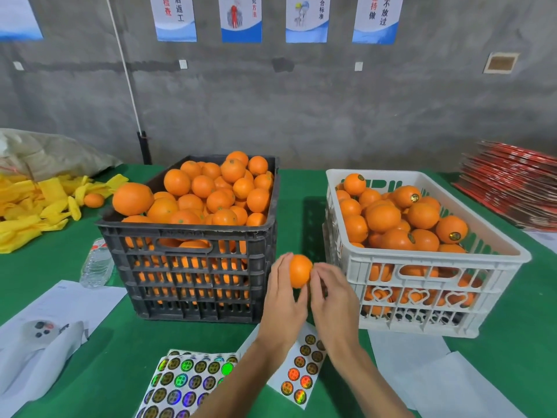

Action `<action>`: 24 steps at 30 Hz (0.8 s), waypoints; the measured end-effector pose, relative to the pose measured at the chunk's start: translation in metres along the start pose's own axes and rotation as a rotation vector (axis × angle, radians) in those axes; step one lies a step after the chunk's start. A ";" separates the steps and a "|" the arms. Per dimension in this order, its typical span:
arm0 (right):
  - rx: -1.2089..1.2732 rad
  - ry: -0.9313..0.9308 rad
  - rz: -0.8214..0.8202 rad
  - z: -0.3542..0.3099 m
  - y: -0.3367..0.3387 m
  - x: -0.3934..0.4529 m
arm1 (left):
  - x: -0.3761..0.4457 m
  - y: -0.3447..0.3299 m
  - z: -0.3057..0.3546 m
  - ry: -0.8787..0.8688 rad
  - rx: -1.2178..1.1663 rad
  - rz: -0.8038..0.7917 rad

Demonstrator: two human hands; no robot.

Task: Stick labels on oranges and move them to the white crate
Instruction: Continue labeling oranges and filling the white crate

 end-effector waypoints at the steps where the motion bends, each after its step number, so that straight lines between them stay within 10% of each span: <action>1: -0.036 0.031 0.011 -0.013 0.002 0.007 | 0.010 0.008 0.010 -0.012 -0.012 0.029; 11: 0.396 -0.111 0.088 -0.046 0.050 0.124 | 0.103 0.066 0.098 -0.421 -0.014 -0.189; 14: 0.113 -0.069 0.135 -0.024 0.064 0.154 | 0.146 0.107 0.078 -0.259 0.429 -0.033; 17: -0.105 -0.092 0.035 0.002 0.069 0.173 | 0.171 0.144 0.022 0.143 0.885 -0.290; 24: -0.113 0.121 -0.033 -0.007 0.054 0.166 | 0.170 0.167 -0.031 0.363 1.019 -0.678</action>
Point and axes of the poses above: each hand's wrist, its own x-axis towards the middle knuckle, its own y-axis out of the back of the hand, z = x × y, the point moved 6 cm from there along x, towards the middle knuckle, and after that the axes turned 14 degrees about x, right-handed, at the moved point
